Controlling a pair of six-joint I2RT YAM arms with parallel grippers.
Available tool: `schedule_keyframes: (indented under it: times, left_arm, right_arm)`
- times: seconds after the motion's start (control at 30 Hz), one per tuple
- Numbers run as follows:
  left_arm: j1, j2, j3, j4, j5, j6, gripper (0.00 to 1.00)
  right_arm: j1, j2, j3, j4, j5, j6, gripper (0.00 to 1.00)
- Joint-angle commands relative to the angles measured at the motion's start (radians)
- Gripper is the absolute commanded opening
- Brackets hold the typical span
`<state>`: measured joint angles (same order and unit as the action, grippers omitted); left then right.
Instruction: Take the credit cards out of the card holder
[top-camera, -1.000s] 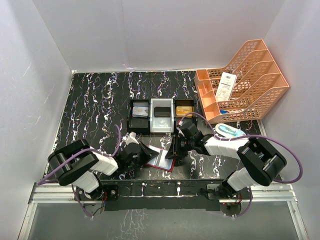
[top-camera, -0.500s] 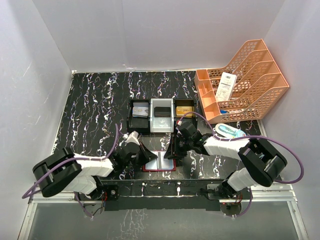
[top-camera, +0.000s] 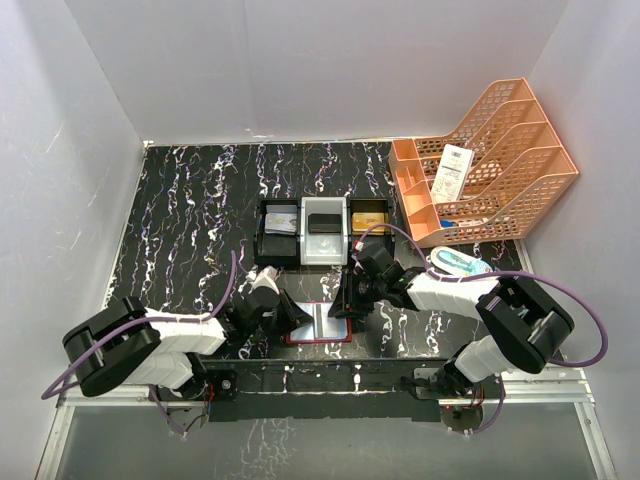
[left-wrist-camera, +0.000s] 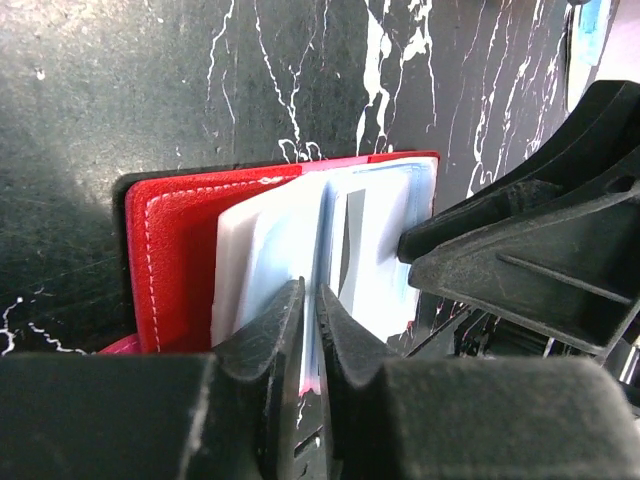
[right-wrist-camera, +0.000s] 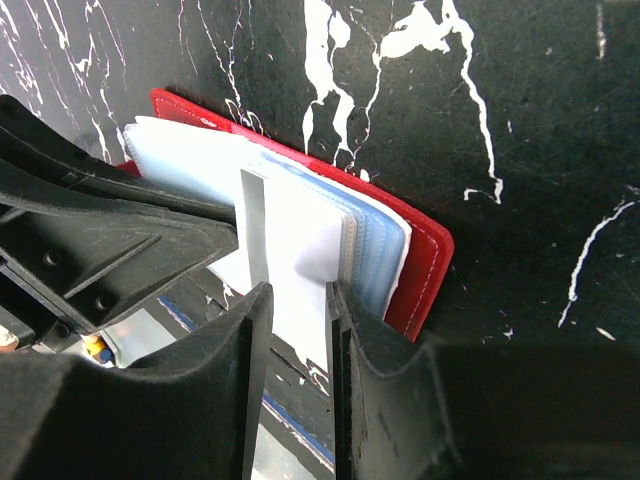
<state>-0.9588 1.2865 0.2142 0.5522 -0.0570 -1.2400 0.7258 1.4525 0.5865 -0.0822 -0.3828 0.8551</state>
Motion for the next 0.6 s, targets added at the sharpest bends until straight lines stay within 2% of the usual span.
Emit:
schedule_keyframes:
  times: [0.0, 0.4, 0.57]
  left_arm:
    - [-0.005, 0.029, 0.021, -0.026, 0.019, -0.003, 0.13]
    - [-0.005, 0.076, -0.015, 0.129, 0.074, -0.032, 0.22]
    - [-0.005, 0.010, -0.042, 0.076, 0.023, -0.074, 0.22]
  right_arm:
    - [0.004, 0.041, -0.023, -0.104, 0.099, -0.043, 0.27]
    - [0.004, 0.051, -0.034, -0.084, 0.087, -0.041, 0.26]
    - [0.005, 0.055, -0.037, -0.085, 0.092, -0.038, 0.26]
